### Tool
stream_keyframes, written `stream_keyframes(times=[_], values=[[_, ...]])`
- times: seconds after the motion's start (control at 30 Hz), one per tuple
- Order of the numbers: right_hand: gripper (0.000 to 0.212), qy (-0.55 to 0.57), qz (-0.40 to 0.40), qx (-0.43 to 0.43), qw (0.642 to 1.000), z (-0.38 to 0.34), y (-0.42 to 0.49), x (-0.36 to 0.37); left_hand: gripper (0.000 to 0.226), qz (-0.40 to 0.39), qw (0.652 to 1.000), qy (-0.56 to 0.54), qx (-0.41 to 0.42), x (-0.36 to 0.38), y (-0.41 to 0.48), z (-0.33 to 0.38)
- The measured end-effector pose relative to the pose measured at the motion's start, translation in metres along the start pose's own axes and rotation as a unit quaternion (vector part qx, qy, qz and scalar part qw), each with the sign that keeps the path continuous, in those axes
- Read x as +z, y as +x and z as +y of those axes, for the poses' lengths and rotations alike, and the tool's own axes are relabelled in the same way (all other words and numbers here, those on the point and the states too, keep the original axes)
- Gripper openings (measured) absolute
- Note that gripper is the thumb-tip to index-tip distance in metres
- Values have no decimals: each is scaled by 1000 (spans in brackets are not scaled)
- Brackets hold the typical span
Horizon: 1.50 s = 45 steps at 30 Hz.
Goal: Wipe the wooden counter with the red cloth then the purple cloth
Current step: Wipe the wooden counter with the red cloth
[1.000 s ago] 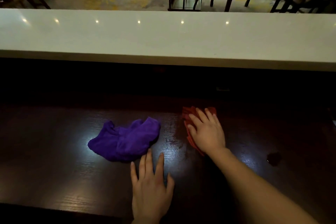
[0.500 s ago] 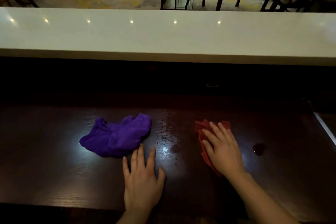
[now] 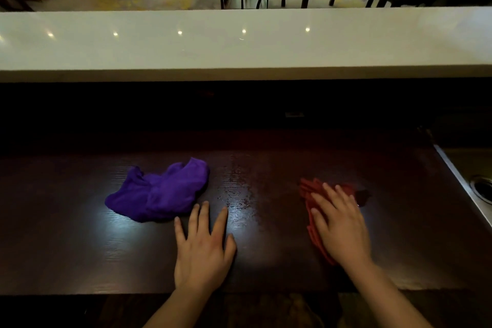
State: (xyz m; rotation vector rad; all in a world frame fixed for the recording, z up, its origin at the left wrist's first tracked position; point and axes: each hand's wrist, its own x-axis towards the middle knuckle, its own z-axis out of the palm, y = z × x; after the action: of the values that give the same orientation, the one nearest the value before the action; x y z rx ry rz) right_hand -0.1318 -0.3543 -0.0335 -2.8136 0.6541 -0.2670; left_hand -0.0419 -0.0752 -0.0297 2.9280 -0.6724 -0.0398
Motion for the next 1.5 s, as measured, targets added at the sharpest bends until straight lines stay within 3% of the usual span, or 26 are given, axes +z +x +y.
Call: stream_keyframes(times=[0.07, 0.17, 0.23, 0.37, 0.47, 0.53, 0.63, 0.7, 0.87, 0.97, 1.03, 1.13, 1.2, 1.37, 1.5], values=[[38, 5, 2, 26, 1000, -10, -4, 0, 62, -2, 1000, 0, 12, 2, -1, -1], [39, -6, -16, -112, 994, -4, -34, -2, 62, -9, 1000, 2, 23, 2, -1, -3], [38, -25, -24, -144, 989, 24, -43, -11, 61, -8, 1000, 3, 18, 4, 0, -5], [29, -32, 42, 78, 996, 69, -29, -27, 61, -6, 1000, 7, 15, 5, 1, -4], [29, -34, 59, 132, 989, 62, -13, -27, 61, 3, 1000, 2, 14, 4, 1, -2], [28, -30, 54, 77, 995, 48, -16, -23, 62, 4, 1000, -2, 14, 3, 0, -1], [31, -28, 27, -84, 996, 45, -36, -21, 63, 3, 1000, -8, 11, 0, 0, 0], [34, -38, 24, -114, 992, 64, -41, -26, 64, -5, 1000, -11, 8, 0, -1, 0], [27, -49, 72, 90, 992, 97, -15, -30, 65, -12, 1000, -21, 2, -1, 0, 1], [30, -34, 65, 129, 989, 84, 8, -28, 65, -13, 1000, -21, -1, -3, 0, 2], [29, -17, 51, 94, 994, 70, 7, -26, 65, -13, 1000, -22, -2, -5, 0, 2], [29, -11, 13, -63, 998, 67, -25, -27, 65, -10, 1000, -27, -4, -6, 0, 3], [32, -28, -8, -122, 992, 81, -39, -32, 65, -7, 1000, -30, -5, -6, 0, 4], [29, -27, 35, 64, 997, 106, 8, -36, 65, 0, 1000, -31, -7, -7, 1, 5], [47, -20, -12, 114, 993, 84, 59, -27, 64, 3, 1000, -25, -2, -3, 0, 4]])
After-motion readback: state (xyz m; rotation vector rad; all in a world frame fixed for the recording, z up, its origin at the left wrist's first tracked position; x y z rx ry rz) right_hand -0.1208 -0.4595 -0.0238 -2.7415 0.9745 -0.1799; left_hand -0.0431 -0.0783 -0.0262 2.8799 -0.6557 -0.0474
